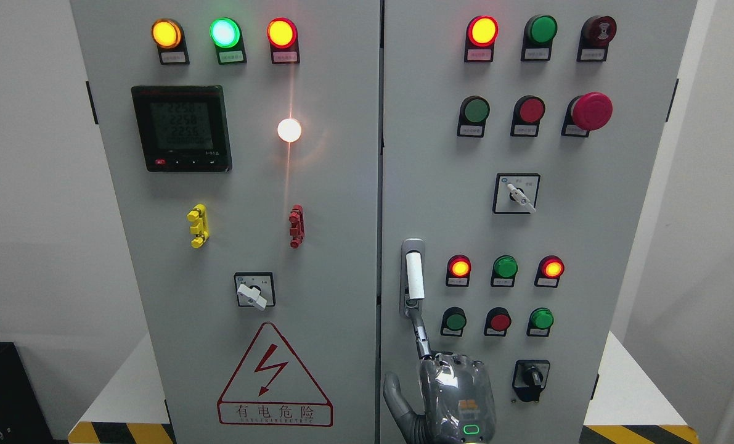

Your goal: Release door handle

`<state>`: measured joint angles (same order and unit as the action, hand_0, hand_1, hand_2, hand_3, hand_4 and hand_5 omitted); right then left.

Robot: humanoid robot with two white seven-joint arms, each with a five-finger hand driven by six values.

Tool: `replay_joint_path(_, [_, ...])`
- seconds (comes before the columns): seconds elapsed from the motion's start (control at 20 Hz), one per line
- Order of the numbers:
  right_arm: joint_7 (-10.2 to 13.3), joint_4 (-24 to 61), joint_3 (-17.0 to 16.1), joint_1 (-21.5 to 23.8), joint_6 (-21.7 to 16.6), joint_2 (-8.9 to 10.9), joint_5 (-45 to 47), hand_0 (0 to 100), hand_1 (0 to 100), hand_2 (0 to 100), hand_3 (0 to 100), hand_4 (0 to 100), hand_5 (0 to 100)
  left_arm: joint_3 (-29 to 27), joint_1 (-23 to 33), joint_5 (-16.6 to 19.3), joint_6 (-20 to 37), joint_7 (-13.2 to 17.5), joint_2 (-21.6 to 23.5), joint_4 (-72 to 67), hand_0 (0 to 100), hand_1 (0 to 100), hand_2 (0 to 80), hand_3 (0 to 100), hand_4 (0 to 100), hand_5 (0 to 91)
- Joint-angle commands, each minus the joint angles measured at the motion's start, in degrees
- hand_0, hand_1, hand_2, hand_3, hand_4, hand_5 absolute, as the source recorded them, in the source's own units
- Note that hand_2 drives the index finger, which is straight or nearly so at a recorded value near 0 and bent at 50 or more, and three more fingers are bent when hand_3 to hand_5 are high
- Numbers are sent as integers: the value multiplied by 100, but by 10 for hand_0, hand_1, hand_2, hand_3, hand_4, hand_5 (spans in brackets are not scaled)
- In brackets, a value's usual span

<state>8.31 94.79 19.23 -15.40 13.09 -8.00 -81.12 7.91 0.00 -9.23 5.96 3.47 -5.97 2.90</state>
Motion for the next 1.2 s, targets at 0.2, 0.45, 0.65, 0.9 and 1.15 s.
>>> replay_joint_path(0.2, [-4, 14, 11, -16, -17, 1, -1, 555, 294, 0, 917, 938, 1000, 0, 53, 0, 1, -4, -1, 0, 120, 556, 0, 0, 0, 0])
replay_joint_path(0.45, [13, 58, 20, -16, -17, 1, -9, 554, 294, 0, 912, 935, 1000, 0, 53, 0, 1, -4, -1, 0, 120, 556, 0, 0, 0, 0])
replay_joint_path(0.65, [22, 110, 20, -16, -26, 1, -27, 553, 294, 0, 909, 931, 1000, 0, 53, 0, 1, -4, -1, 0, 120, 556, 0, 0, 0, 0])
replay_joint_path(0.9, [31, 189, 28, -16, -26, 1, -27, 552, 295, 50, 906, 928, 1000, 0, 53, 0, 1, -4, -1, 0, 120, 556, 0, 0, 0, 0])
replay_joint_path(1.15, [39, 233, 55, -16, -26, 1, -36, 551, 295, 96, 904, 927, 1000, 0, 53, 0, 1, -4, -1, 0, 120, 556, 0, 0, 0, 0])
